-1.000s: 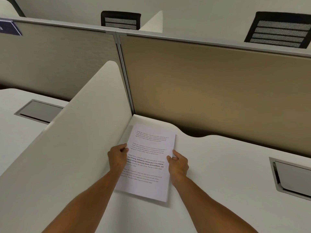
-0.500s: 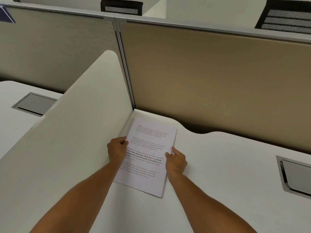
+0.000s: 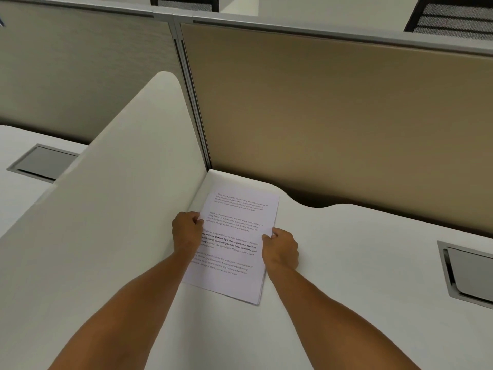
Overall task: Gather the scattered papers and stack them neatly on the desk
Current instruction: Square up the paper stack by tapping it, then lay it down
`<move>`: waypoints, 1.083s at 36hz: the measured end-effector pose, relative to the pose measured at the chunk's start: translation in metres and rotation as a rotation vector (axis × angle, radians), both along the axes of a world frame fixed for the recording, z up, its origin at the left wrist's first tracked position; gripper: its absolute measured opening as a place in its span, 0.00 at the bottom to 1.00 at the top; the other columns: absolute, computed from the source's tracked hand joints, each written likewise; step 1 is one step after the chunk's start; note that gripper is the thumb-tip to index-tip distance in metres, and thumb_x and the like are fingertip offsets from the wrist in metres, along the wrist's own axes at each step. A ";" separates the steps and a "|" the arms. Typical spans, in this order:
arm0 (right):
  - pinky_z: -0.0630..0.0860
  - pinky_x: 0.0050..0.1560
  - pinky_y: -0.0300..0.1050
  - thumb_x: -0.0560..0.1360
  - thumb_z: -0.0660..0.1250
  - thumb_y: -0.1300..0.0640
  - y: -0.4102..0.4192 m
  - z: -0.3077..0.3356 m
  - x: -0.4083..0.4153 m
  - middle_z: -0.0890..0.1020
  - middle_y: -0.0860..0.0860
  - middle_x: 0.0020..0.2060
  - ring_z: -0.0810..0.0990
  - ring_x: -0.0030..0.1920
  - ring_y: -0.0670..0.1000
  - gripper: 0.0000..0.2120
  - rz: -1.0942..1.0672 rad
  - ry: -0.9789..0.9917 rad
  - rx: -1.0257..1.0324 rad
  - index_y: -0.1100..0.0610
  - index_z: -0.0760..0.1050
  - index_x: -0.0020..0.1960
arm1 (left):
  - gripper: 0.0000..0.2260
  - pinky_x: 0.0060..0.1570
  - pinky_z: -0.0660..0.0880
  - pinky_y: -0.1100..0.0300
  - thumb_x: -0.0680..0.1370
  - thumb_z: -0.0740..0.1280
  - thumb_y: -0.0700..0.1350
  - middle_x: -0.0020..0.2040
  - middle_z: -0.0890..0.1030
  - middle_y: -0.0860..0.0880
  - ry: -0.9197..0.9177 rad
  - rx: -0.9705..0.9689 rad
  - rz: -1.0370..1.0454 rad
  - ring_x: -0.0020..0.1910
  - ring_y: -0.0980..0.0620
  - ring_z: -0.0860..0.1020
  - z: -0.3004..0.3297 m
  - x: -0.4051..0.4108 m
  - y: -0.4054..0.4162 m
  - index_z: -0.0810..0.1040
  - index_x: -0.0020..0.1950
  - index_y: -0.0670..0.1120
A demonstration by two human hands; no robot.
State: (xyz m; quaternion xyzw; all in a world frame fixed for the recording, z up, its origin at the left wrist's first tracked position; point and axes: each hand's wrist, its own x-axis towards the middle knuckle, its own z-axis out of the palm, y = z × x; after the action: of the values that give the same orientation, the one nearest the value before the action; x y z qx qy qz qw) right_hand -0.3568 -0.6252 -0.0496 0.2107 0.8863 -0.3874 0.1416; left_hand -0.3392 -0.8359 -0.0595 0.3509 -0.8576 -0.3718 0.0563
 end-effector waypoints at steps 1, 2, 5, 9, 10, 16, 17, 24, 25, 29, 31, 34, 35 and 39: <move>0.80 0.55 0.51 0.79 0.68 0.51 0.000 0.001 0.000 0.82 0.50 0.63 0.83 0.59 0.54 0.18 0.001 -0.009 0.003 0.52 0.77 0.68 | 0.05 0.48 0.71 0.63 0.75 0.68 0.34 0.43 0.83 0.44 -0.001 0.002 0.002 0.44 0.49 0.80 -0.001 0.000 0.000 0.83 0.48 0.36; 0.81 0.55 0.51 0.79 0.68 0.51 0.001 0.002 0.000 0.82 0.50 0.63 0.83 0.59 0.54 0.18 0.002 -0.017 0.003 0.52 0.77 0.67 | 0.08 0.51 0.72 0.62 0.75 0.69 0.34 0.48 0.84 0.43 0.005 0.005 0.009 0.48 0.47 0.81 -0.002 0.000 -0.001 0.83 0.53 0.36; 0.80 0.55 0.51 0.79 0.68 0.51 0.000 0.004 -0.001 0.82 0.50 0.63 0.83 0.58 0.55 0.18 -0.008 -0.033 -0.005 0.52 0.77 0.67 | 0.11 0.55 0.72 0.60 0.77 0.67 0.35 0.55 0.83 0.40 -0.003 0.005 0.024 0.54 0.42 0.82 -0.002 0.002 0.002 0.82 0.58 0.37; 0.79 0.56 0.52 0.79 0.68 0.54 0.003 0.005 -0.001 0.81 0.53 0.64 0.82 0.60 0.57 0.21 -0.055 -0.061 -0.033 0.55 0.74 0.70 | 0.09 0.51 0.76 0.56 0.77 0.65 0.36 0.50 0.84 0.39 -0.021 -0.014 0.056 0.50 0.41 0.82 -0.002 0.007 0.007 0.84 0.53 0.37; 0.80 0.56 0.52 0.78 0.68 0.55 0.005 0.005 0.001 0.81 0.53 0.64 0.82 0.60 0.57 0.21 -0.066 -0.070 -0.045 0.55 0.74 0.71 | 0.09 0.48 0.75 0.57 0.76 0.65 0.36 0.47 0.84 0.40 -0.023 -0.017 0.065 0.48 0.41 0.82 -0.001 0.009 0.008 0.84 0.51 0.37; 0.79 0.57 0.51 0.76 0.66 0.62 0.014 0.006 0.018 0.81 0.54 0.64 0.82 0.61 0.58 0.22 -0.139 -0.127 -0.106 0.56 0.75 0.70 | 0.11 0.36 0.66 0.59 0.74 0.64 0.35 0.31 0.71 0.45 -0.055 -0.042 0.056 0.33 0.49 0.68 0.004 0.023 0.014 0.70 0.32 0.43; 0.79 0.58 0.51 0.76 0.66 0.62 0.015 0.007 0.022 0.81 0.55 0.64 0.82 0.61 0.58 0.22 -0.143 -0.132 -0.110 0.56 0.75 0.69 | 0.12 0.35 0.65 0.58 0.74 0.63 0.34 0.29 0.70 0.45 -0.058 -0.044 0.056 0.31 0.49 0.68 0.004 0.025 0.015 0.69 0.30 0.41; 0.79 0.57 0.48 0.75 0.65 0.65 0.008 0.011 0.039 0.81 0.57 0.63 0.82 0.61 0.59 0.21 -0.144 -0.155 -0.150 0.61 0.76 0.69 | 0.17 0.32 0.62 0.59 0.73 0.64 0.34 0.26 0.65 0.48 -0.076 -0.048 0.022 0.28 0.49 0.65 0.008 0.030 0.018 0.62 0.27 0.43; 0.79 0.54 0.48 0.75 0.65 0.65 0.007 0.012 0.039 0.82 0.57 0.62 0.82 0.59 0.59 0.20 -0.141 -0.160 -0.148 0.61 0.77 0.67 | 0.16 0.32 0.62 0.59 0.73 0.64 0.34 0.26 0.65 0.48 -0.081 -0.041 0.019 0.28 0.49 0.65 0.008 0.030 0.018 0.62 0.28 0.42; 0.76 0.43 0.46 0.74 0.64 0.66 0.007 0.011 0.039 0.85 0.56 0.48 0.83 0.46 0.58 0.09 -0.134 -0.168 -0.163 0.61 0.81 0.51 | 0.11 0.32 0.64 0.58 0.73 0.64 0.34 0.29 0.68 0.45 -0.091 -0.029 -0.001 0.29 0.48 0.67 0.010 0.031 0.015 0.66 0.31 0.39; 0.76 0.43 0.45 0.74 0.63 0.66 0.008 0.012 0.040 0.83 0.55 0.44 0.82 0.45 0.57 0.07 -0.130 -0.175 -0.191 0.60 0.79 0.47 | 0.10 0.34 0.66 0.57 0.73 0.64 0.35 0.31 0.70 0.44 -0.107 -0.030 -0.026 0.31 0.47 0.69 0.011 0.033 0.013 0.68 0.33 0.39; 0.79 0.59 0.50 0.77 0.63 0.65 0.008 0.020 0.041 0.80 0.56 0.65 0.80 0.62 0.59 0.22 -0.144 -0.194 -0.264 0.59 0.73 0.71 | 0.07 0.40 0.71 0.57 0.75 0.66 0.39 0.41 0.78 0.38 -0.158 -0.006 -0.076 0.42 0.40 0.78 0.019 0.036 0.013 0.75 0.43 0.35; 0.79 0.61 0.51 0.78 0.63 0.65 0.009 0.023 0.042 0.78 0.56 0.67 0.80 0.63 0.59 0.24 -0.145 -0.196 -0.304 0.57 0.69 0.74 | 0.09 0.44 0.72 0.57 0.76 0.66 0.40 0.47 0.80 0.37 -0.178 0.004 -0.101 0.48 0.39 0.80 0.022 0.037 0.013 0.77 0.50 0.34; 0.81 0.48 0.47 0.80 0.61 0.64 0.014 0.045 0.046 0.78 0.55 0.65 0.80 0.53 0.54 0.28 -0.068 -0.201 -0.408 0.53 0.61 0.78 | 0.21 0.50 0.71 0.60 0.77 0.67 0.43 0.62 0.77 0.39 -0.226 0.041 -0.162 0.58 0.42 0.78 0.040 0.047 0.020 0.73 0.67 0.37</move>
State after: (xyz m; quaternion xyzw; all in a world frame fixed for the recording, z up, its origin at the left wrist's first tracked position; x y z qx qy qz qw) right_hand -0.3111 -0.6107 -0.0047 0.2451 0.7633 -0.5402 0.2558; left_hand -0.2919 -0.8157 -0.0194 0.3212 -0.8763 -0.3506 -0.0780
